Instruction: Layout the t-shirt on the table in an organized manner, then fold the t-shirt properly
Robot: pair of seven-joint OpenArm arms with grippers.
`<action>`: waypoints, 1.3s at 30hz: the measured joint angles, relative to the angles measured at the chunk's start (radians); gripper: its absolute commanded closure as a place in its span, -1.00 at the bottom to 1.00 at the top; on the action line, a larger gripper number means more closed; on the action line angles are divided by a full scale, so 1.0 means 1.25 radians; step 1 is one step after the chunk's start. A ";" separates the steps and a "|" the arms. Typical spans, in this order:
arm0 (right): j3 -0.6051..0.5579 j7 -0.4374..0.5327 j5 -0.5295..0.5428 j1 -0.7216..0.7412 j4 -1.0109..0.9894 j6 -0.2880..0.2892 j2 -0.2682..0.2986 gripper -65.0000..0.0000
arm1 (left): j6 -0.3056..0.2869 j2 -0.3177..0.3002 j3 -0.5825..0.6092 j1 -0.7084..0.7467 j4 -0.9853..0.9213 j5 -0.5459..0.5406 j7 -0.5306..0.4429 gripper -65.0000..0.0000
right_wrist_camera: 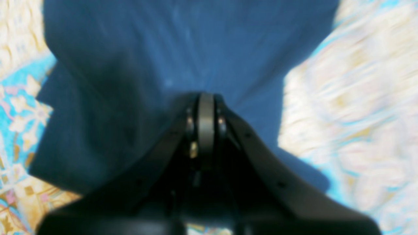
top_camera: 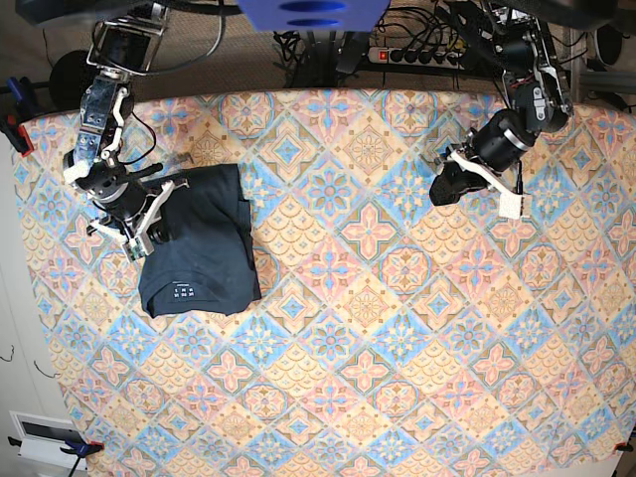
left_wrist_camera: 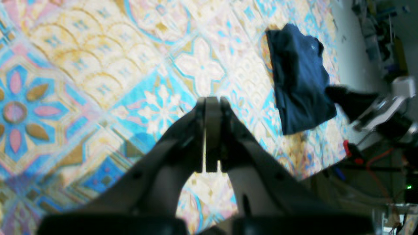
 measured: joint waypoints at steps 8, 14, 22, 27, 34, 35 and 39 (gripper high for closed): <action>0.084 -0.034 0.002 -0.052 0.141 0.002 0.000 0.99 | -0.003 -0.003 -0.004 0.052 0.025 -0.005 -0.001 1.00; 0.174 -0.041 0.001 -0.147 0.168 -0.001 0.002 0.99 | -0.005 -0.049 -0.009 0.116 0.059 -0.002 -0.002 1.00; 0.258 -0.044 0.128 -0.302 0.168 -0.002 -0.001 0.99 | -0.006 -0.051 -0.095 0.239 0.085 -0.005 0.000 1.00; 0.308 -0.041 0.132 -0.392 0.168 -0.004 -0.001 0.99 | -0.005 -0.052 -0.176 0.335 0.091 -0.007 -0.006 1.00; 0.346 -0.039 0.135 -0.543 0.167 -0.003 0.000 0.99 | -0.005 -0.025 -0.233 0.484 0.088 0.000 -0.010 1.00; 0.345 -0.038 0.136 -0.562 0.165 -0.003 -0.002 0.99 | -0.006 -0.014 -0.231 0.500 0.088 0.000 -0.013 1.00; 0.340 -0.032 0.144 -0.612 0.129 -0.002 -0.003 0.99 | -0.010 -0.014 -0.223 0.549 0.075 0.030 -0.010 1.00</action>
